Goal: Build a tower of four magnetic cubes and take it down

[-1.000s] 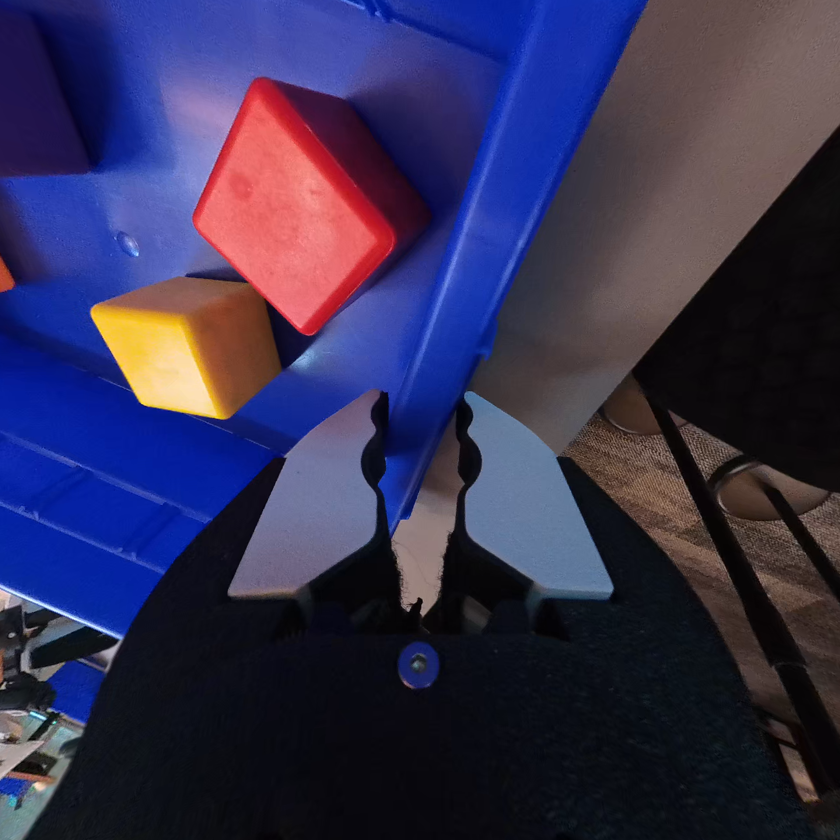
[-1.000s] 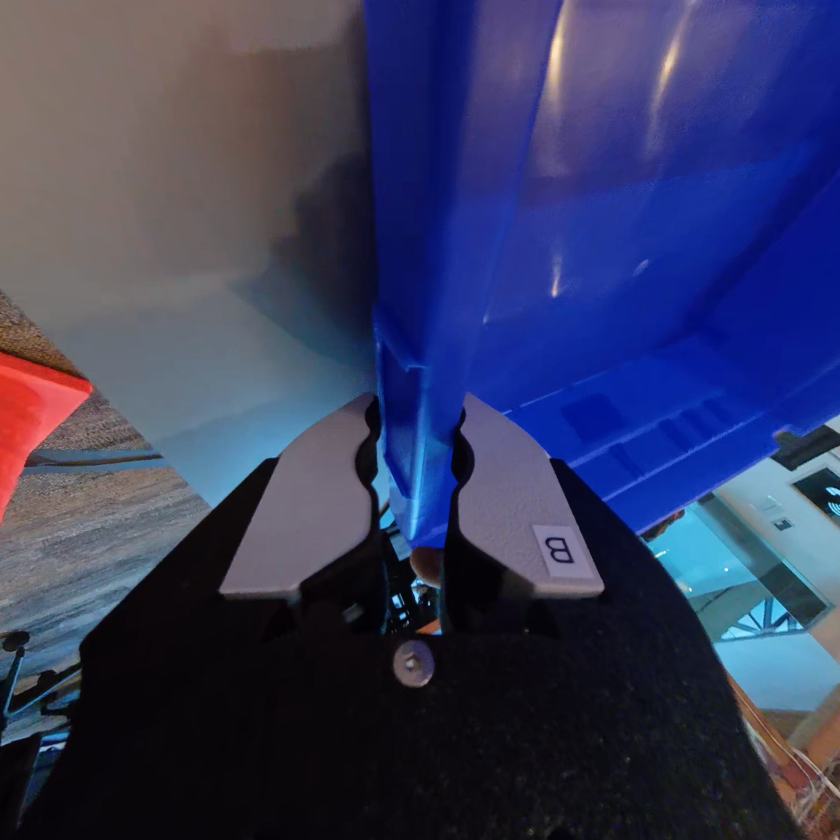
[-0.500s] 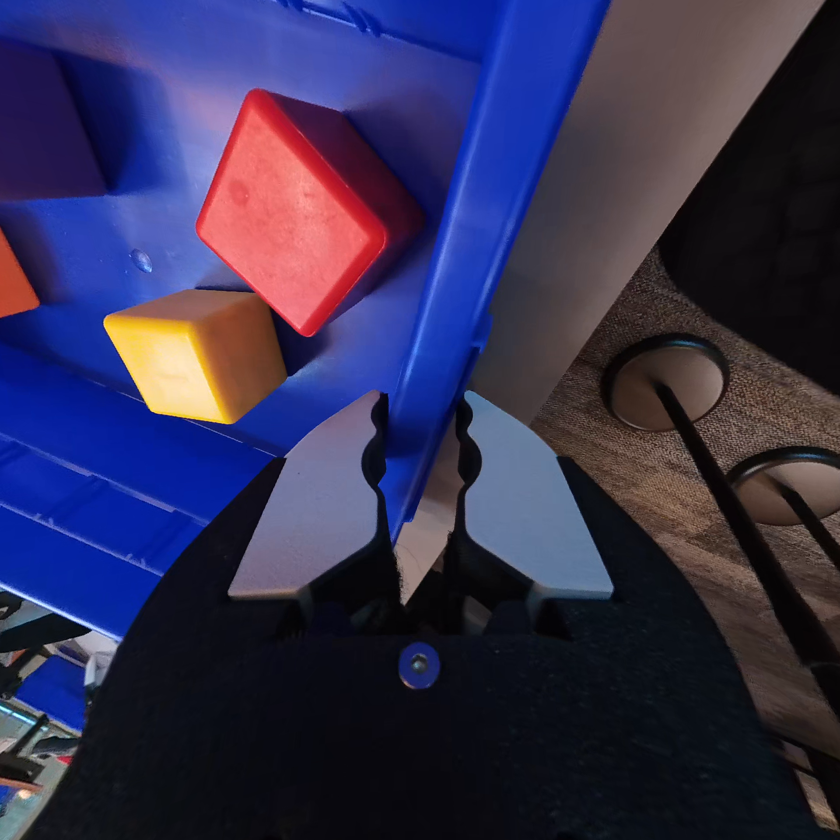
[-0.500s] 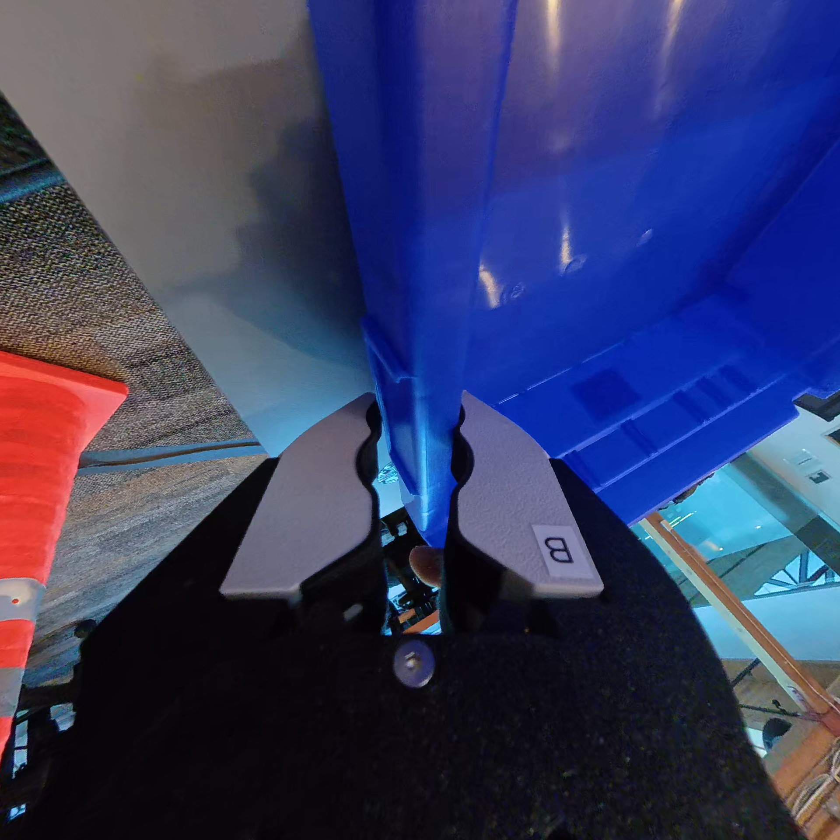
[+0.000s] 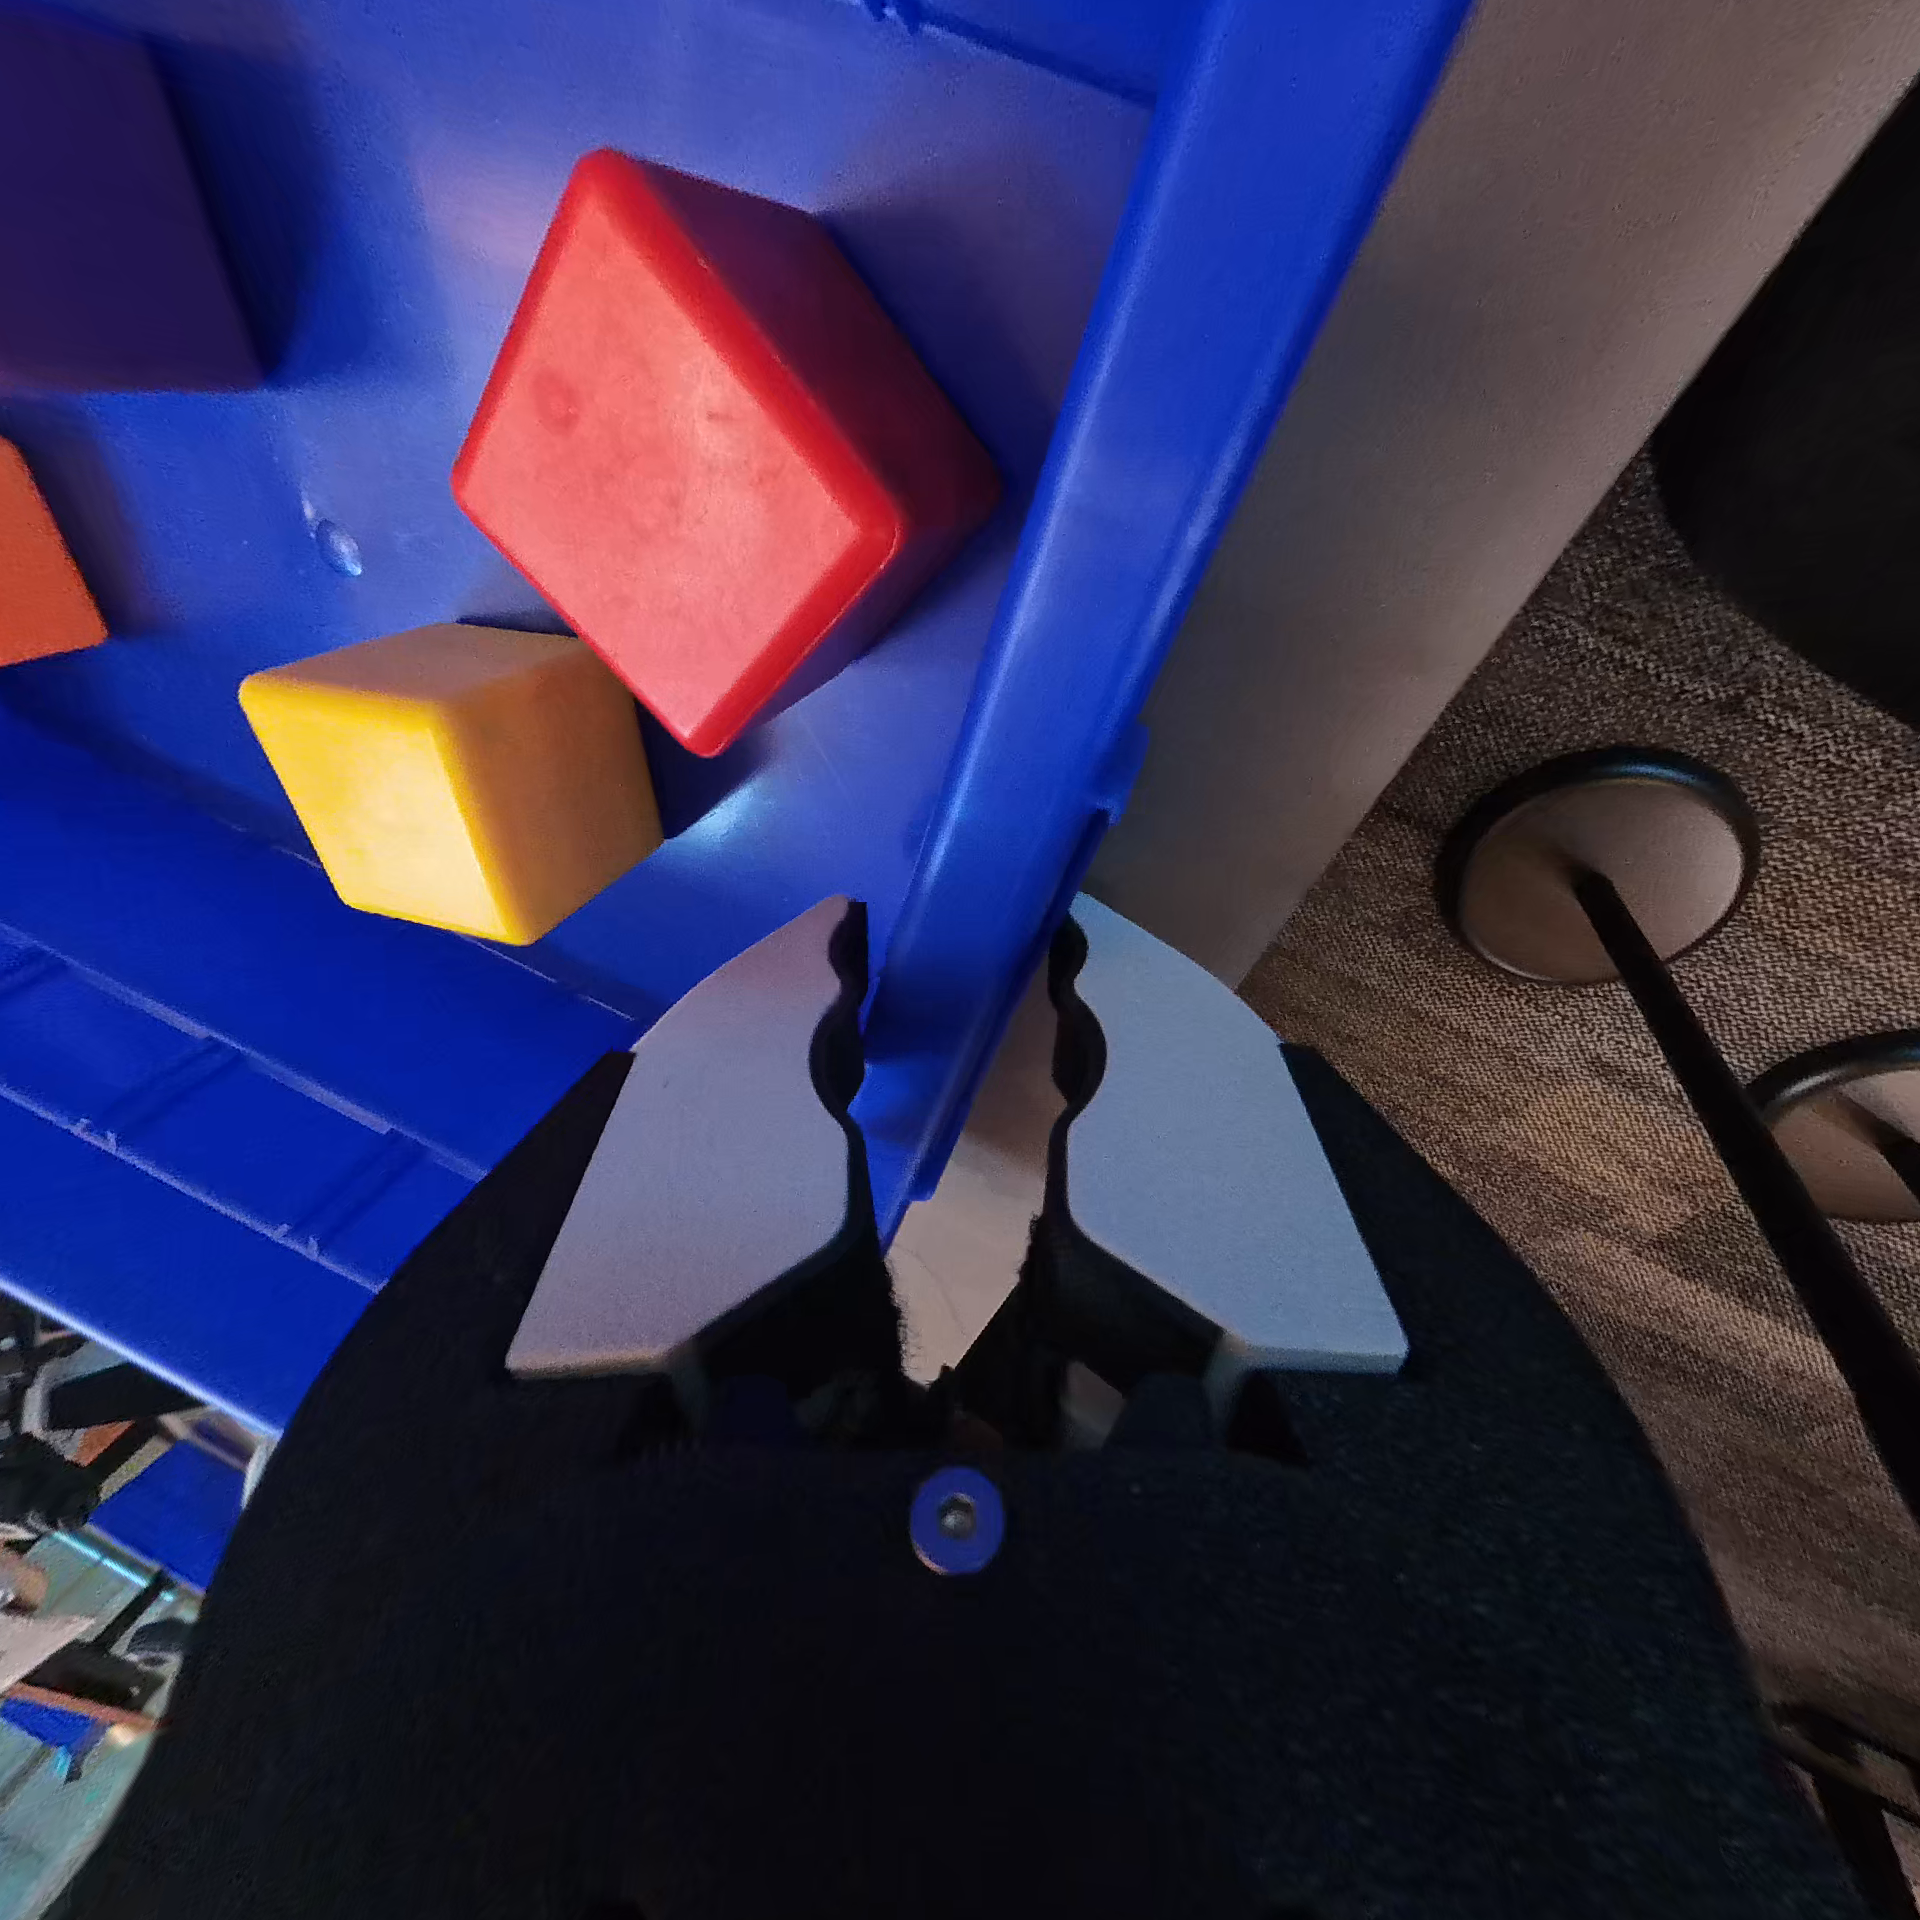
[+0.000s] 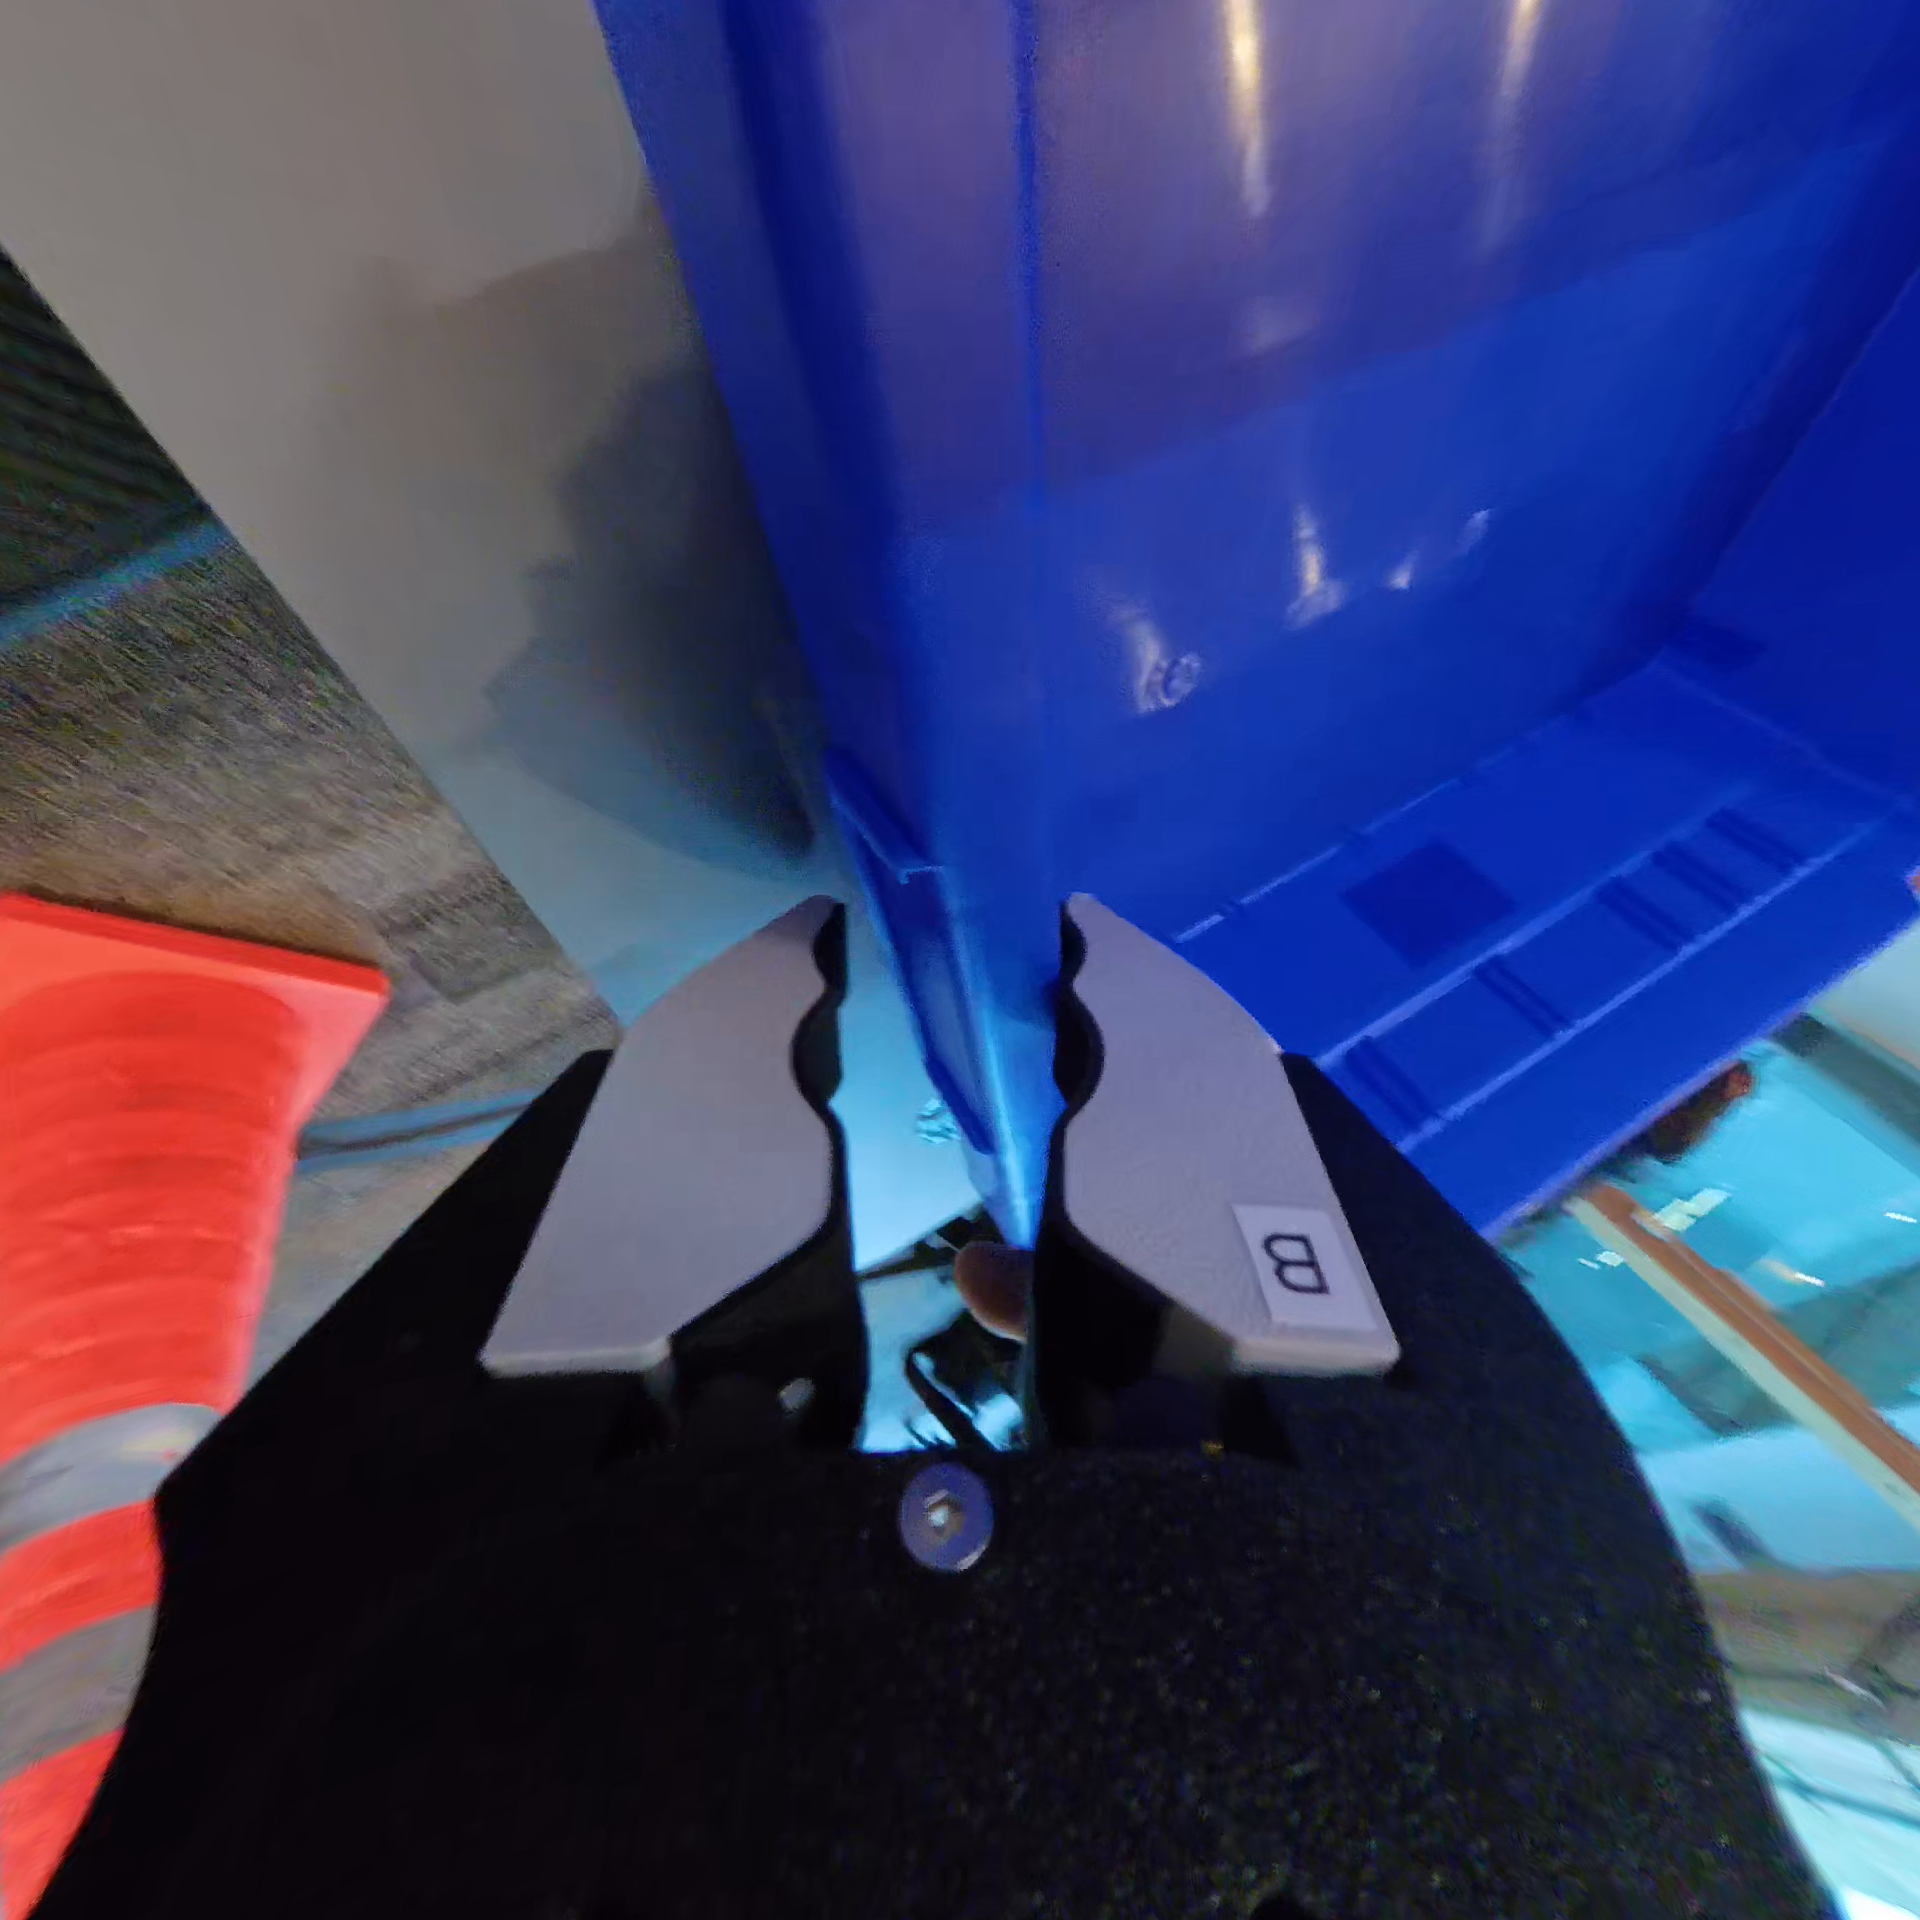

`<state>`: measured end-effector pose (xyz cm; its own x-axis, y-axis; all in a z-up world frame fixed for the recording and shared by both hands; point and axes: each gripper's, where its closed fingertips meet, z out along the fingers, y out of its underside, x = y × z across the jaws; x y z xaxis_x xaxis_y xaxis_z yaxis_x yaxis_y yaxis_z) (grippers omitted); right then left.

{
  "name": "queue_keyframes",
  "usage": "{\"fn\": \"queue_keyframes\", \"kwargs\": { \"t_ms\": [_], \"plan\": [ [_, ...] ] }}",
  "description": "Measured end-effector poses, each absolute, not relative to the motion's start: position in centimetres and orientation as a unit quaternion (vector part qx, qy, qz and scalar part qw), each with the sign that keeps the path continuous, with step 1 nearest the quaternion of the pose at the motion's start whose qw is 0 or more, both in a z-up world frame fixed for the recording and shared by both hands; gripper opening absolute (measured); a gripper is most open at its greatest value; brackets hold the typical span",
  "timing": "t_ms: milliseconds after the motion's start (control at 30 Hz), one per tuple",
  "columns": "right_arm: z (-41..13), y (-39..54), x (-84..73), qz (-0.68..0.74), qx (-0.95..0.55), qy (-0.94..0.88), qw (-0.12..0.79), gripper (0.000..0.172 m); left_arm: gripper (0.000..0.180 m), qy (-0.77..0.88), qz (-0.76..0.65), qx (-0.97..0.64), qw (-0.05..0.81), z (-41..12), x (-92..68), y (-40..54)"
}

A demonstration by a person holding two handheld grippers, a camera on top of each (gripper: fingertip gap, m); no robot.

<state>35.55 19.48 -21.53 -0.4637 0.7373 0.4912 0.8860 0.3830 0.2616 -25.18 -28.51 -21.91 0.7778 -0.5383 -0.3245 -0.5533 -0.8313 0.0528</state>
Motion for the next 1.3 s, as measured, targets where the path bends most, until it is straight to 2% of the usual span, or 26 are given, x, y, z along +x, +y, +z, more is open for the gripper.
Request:
{"fn": "queue_keyframes", "kwargs": {
  "t_ms": [67,200,467,567,800,900,967,1000,1033,1100,1133,1167,1200,1233,1267,1300],
  "plan": [
    [-21.7,18.9,35.3,-0.210,-0.525,-0.809,0.161,0.054,0.040,0.282,0.163,-0.944,0.047,-22.0,-25.0,-28.3],
    [-20.4,17.6,34.5,-0.112,-0.581,-0.775,0.223,0.086,0.052,0.273,0.148,-0.935,0.169,-20.1,-23.5,-27.2],
    [-14.0,14.3,30.7,0.142,-0.640,-0.642,0.398,0.129,0.146,0.144,0.091,-0.866,0.471,-13.6,-19.4,-24.1],
    [-11.0,14.6,29.1,0.215,-0.633,-0.575,0.472,0.148,0.146,0.095,0.111,-0.826,0.545,-11.4,-19.0,-23.1],
    [-4.9,16.5,27.9,0.325,-0.594,-0.434,0.595,0.148,0.147,0.021,0.094,-0.677,0.729,-5.1,-17.4,-21.5],
    [-1.5,17.0,29.0,0.348,-0.532,-0.363,0.682,0.147,0.148,0.006,0.104,-0.644,0.758,-2.9,-17.9,-21.4],
    [-0.7,17.2,29.7,0.343,-0.517,-0.341,0.706,0.146,0.146,-0.012,0.136,-0.653,0.745,-2.6,-19.2,-21.2],
    [-0.7,17.3,30.0,0.336,-0.518,-0.340,0.709,0.139,0.144,-0.025,0.155,-0.653,0.741,-2.3,-20.0,-21.2],
    [-1.0,17.5,30.2,0.323,-0.525,-0.339,0.711,0.128,0.133,-0.036,0.173,-0.650,0.739,-2.0,-20.7,-21.3],
    [-1.9,17.7,30.4,0.295,-0.540,-0.355,0.704,0.085,0.100,-0.046,0.192,-0.636,0.746,-1.3,-21.4,-21.5],
    [-2.3,17.4,30.2,0.291,-0.537,-0.373,0.699,0.066,0.074,-0.035,0.187,-0.631,0.752,-1.0,-21.1,-21.4],
    [-2.4,17.0,30.1,0.289,-0.528,-0.385,0.699,0.056,0.049,-0.016,0.172,-0.634,0.753,-1.1,-20.5,-21.2],
    [-2.2,16.9,30.0,0.287,-0.520,-0.387,0.706,0.056,0.030,-0.004,0.154,-0.642,0.751,-1.2,-19.9,-21.0],
    [-1.8,17.0,30.2,0.280,-0.515,-0.375,0.718,0.072,0.020,-0.011,0.148,-0.647,0.748,-1.4,-20.0,-20.9],
    [-1.5,17.2,30.4,0.277,-0.515,-0.359,0.727,0.100,0.018,-0.030,0.158,-0.646,0.746,-1.4,-20.5,-21.0],
    [-1.3,17.2,30.3,0.283,-0.517,-0.352,0.727,0.118,0.021,-0.038,0.172,-0.643,0.745,-1.4,-20.8,-21.1]
  ]
}}
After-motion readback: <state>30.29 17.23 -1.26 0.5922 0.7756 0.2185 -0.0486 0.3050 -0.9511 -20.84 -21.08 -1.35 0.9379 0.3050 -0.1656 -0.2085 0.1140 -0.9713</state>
